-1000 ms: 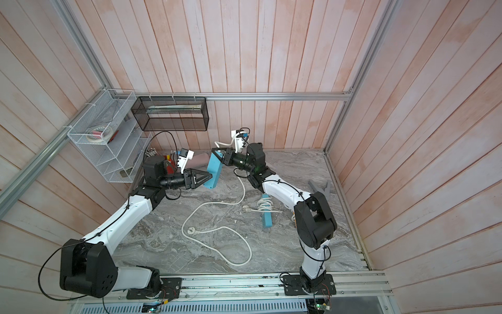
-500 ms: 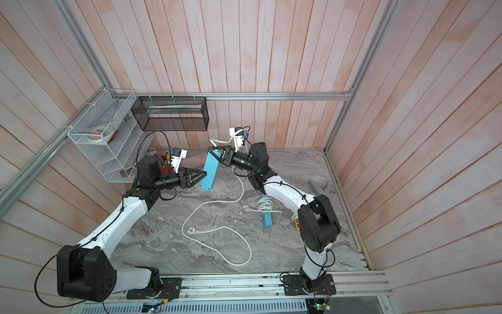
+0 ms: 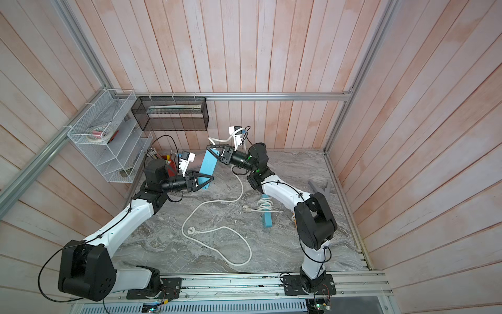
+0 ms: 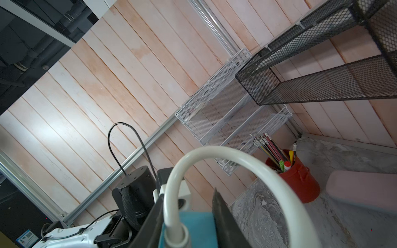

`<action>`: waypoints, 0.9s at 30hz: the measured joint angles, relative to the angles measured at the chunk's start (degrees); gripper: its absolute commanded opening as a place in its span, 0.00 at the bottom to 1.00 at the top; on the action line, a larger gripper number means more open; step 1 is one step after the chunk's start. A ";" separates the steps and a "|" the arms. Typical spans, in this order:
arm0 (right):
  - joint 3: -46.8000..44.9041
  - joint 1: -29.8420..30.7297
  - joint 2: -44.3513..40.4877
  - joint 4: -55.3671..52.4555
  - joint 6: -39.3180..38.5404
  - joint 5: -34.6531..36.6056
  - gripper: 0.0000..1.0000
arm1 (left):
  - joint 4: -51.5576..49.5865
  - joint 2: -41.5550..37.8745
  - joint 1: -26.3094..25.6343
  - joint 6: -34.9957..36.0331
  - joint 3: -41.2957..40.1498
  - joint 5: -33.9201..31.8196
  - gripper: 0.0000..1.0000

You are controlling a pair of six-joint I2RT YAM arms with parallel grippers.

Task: Wrap the cord around the power strip
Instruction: Adjust the power strip.

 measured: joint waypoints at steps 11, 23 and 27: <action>-2.03 -0.48 0.33 1.90 1.07 2.14 0.74 | 2.62 0.04 1.07 -3.02 0.07 4.02 0.07; -24.00 -2.38 -4.79 3.74 3.17 3.48 0.71 | -2.99 0.02 2.91 -2.05 6.97 -5.09 0.04; -26.10 -2.91 -5.64 2.84 1.27 2.62 0.68 | -5.25 0.02 3.32 -0.76 9.53 -8.20 0.04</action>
